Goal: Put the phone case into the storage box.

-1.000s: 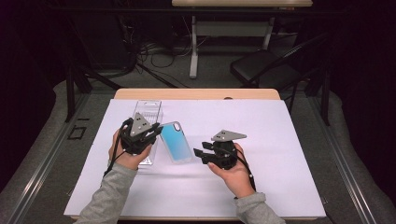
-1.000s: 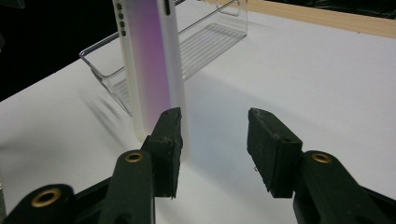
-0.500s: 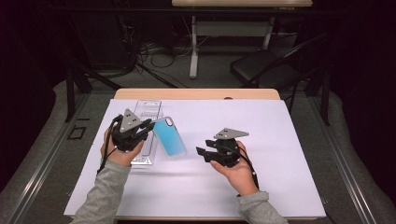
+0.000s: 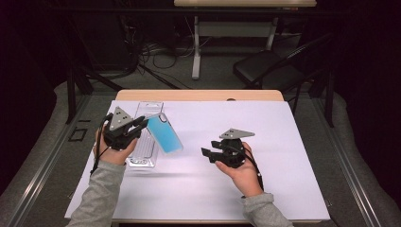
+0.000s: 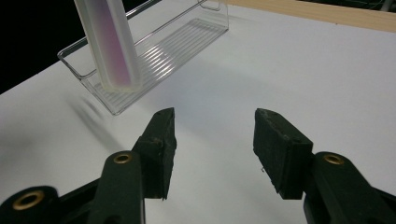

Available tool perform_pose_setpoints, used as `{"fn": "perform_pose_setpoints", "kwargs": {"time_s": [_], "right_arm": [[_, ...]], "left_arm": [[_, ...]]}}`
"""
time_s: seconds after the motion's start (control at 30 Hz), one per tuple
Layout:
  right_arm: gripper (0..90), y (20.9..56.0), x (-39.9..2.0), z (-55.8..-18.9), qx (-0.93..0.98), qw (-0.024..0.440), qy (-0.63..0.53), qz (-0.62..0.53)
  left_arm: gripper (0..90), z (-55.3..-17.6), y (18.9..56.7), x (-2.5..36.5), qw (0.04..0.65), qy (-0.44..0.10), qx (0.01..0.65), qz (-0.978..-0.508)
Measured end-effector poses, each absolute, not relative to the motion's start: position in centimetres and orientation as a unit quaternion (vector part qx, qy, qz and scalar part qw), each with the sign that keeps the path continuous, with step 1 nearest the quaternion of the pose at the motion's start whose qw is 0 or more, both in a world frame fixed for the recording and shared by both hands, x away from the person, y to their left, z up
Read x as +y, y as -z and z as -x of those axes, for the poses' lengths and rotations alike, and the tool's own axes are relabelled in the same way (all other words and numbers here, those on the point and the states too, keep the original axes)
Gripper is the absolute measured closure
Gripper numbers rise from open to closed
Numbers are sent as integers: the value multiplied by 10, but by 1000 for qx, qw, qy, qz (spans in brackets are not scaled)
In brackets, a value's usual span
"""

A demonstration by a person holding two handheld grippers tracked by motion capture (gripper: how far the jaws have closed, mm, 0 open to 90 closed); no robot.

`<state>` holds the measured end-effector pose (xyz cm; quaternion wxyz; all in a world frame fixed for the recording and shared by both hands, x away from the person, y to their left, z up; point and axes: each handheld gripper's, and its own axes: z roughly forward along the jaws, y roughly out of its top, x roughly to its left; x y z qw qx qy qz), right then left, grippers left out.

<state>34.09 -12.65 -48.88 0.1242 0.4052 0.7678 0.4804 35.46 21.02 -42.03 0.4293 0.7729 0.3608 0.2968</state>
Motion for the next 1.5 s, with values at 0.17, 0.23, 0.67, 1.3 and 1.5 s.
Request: {"fn": "perform_pose_setpoints", "kwargs": {"time_s": [0.17,0.23,0.67,1.3,1.5], "right_arm": [[485,488,-128,-342,764,124,-484,-408],[485,489,-128,-342,764,126,-482,-410],[485,486,-145,-345,754,133,-481,-428],[485,487,-174,-346,737,149,-479,-453],[485,487,-178,-344,734,152,-481,-454]], "left_arm": [[802,-362,418,215,440,-288,366,-767],[802,-365,417,217,441,-287,367,-767],[802,-397,400,238,434,-293,379,-763],[802,-443,387,246,415,-318,388,-759],[802,-454,389,250,423,-326,392,-749]]}}
